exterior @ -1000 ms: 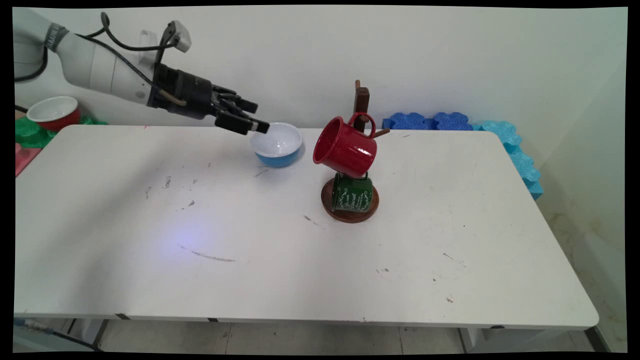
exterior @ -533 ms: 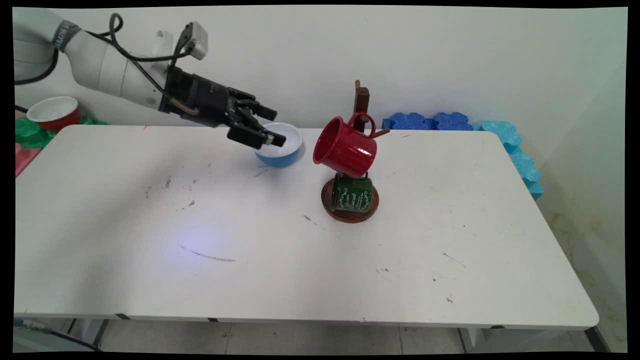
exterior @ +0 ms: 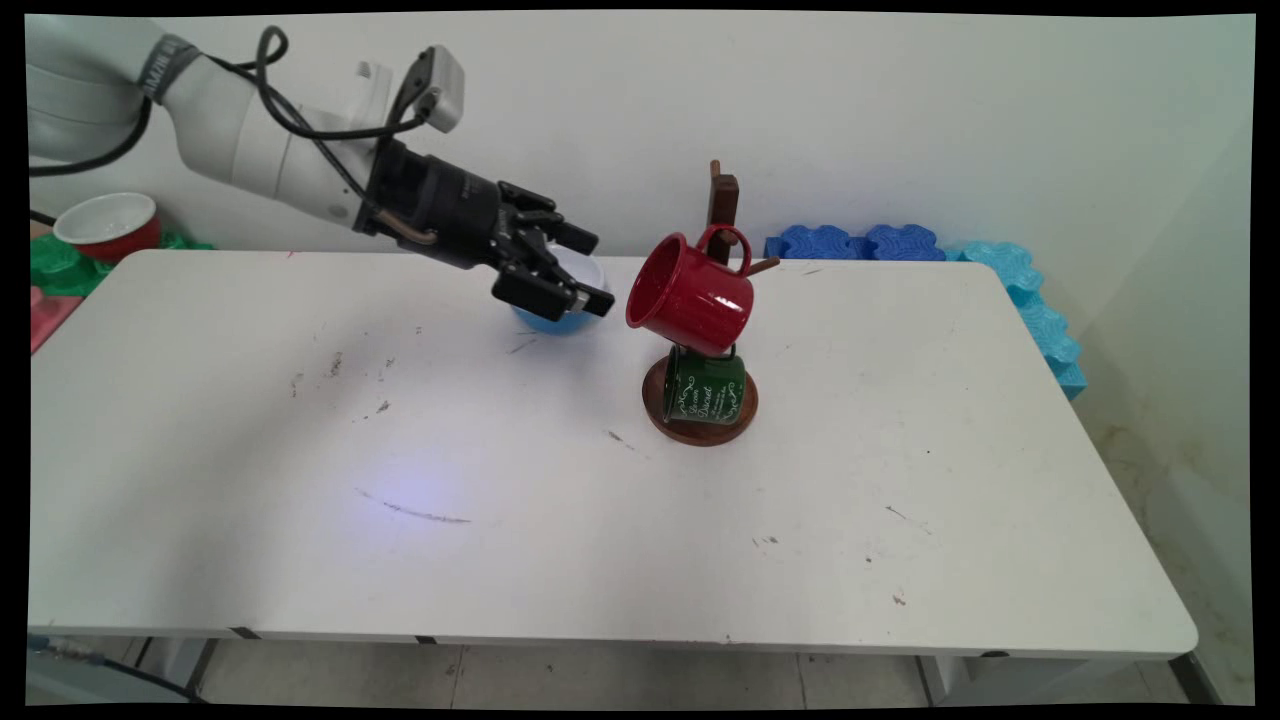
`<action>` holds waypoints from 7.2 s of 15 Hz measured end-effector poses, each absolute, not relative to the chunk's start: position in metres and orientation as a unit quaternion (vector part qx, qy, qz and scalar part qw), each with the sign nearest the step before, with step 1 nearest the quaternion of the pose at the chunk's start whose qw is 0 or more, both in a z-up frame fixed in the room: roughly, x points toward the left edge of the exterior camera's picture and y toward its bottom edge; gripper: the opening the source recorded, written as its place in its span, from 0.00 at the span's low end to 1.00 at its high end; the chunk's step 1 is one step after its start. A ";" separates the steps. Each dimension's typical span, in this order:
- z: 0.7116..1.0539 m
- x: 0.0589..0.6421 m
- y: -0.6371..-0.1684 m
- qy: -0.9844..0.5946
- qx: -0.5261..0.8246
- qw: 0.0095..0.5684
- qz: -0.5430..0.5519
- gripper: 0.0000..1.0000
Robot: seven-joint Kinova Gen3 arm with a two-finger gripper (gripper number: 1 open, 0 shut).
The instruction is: Pick up the red mug from the rack, then place the picked object on the table
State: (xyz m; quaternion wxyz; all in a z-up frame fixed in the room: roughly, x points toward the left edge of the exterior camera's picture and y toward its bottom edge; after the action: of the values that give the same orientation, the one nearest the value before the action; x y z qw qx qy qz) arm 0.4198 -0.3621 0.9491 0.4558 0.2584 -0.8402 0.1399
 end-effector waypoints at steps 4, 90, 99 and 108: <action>0.953 0.399 -0.363 -0.843 0.258 0.452 0.138 1.00; 0.950 0.301 -0.392 -0.791 0.427 0.436 0.038 0.00; 0.960 0.291 -0.387 -0.791 0.419 0.446 0.030 0.00; 0.967 0.281 -0.374 -0.793 0.408 0.452 0.017 0.00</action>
State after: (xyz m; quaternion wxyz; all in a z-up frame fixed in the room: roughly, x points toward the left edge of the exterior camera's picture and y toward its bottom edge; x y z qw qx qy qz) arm 0.2815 -0.3739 0.9674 0.4522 0.4083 -0.7928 0.0171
